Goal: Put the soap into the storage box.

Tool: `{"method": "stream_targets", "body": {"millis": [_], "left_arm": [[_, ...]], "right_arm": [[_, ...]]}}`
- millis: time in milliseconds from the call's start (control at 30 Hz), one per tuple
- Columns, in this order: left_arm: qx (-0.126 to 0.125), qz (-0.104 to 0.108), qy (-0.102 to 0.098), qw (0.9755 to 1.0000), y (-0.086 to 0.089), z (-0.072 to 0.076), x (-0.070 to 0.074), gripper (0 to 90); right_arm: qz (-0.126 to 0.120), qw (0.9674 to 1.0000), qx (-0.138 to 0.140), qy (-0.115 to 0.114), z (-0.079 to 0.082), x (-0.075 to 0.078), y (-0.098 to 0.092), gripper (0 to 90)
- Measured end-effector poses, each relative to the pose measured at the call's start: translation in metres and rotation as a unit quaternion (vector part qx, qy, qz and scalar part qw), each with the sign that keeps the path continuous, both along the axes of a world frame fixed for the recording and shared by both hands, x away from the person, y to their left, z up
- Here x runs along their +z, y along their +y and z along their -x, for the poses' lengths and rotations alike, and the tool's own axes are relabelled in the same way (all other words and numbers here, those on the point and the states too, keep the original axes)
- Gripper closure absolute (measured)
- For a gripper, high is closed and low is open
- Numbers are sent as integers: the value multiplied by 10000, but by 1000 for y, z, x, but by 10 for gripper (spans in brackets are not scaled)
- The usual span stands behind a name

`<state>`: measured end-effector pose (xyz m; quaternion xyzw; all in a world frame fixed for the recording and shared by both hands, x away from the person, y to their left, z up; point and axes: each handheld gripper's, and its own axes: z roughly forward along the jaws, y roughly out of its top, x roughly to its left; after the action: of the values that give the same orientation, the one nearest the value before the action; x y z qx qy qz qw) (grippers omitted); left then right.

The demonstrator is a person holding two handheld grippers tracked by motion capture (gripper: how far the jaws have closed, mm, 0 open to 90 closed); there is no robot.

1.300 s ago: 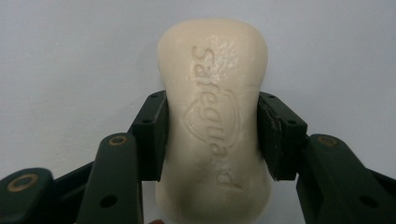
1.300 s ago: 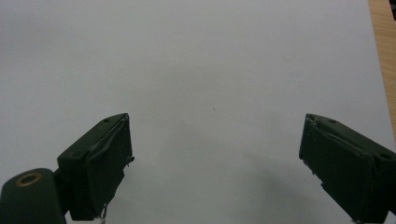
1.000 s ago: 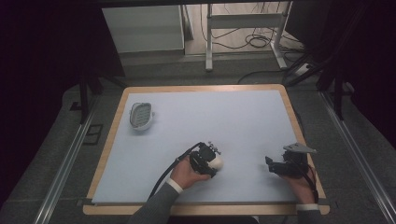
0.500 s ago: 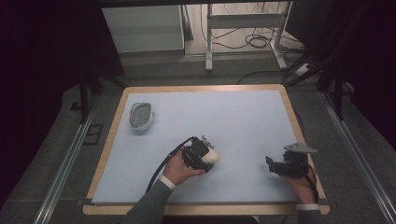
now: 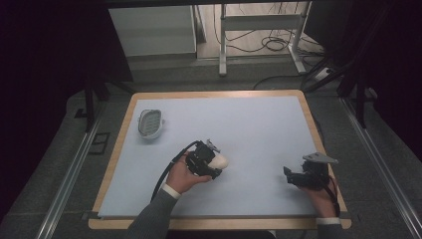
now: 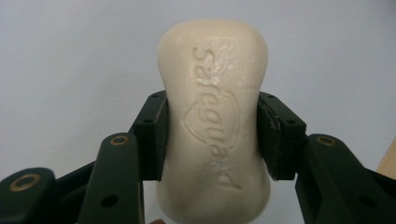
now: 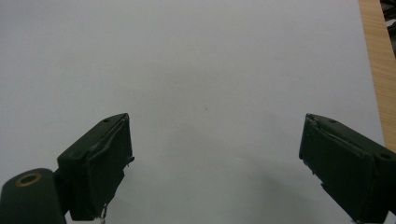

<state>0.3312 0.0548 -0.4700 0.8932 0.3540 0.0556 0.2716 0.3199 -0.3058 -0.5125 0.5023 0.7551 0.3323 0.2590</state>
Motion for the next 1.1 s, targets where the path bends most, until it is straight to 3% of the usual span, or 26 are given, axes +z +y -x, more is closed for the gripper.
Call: {"method": "stream_targets", "body": {"millis": [533,1100], "left_arm": [[312,101,-122,9994,32,-5,14,495],[604,84,-120,9981,63,-19,18,495]], "right_arm": [[-44,10000,17,4,0,1,0,93],[-25,10000,22,27,0,0,0,93]]}}
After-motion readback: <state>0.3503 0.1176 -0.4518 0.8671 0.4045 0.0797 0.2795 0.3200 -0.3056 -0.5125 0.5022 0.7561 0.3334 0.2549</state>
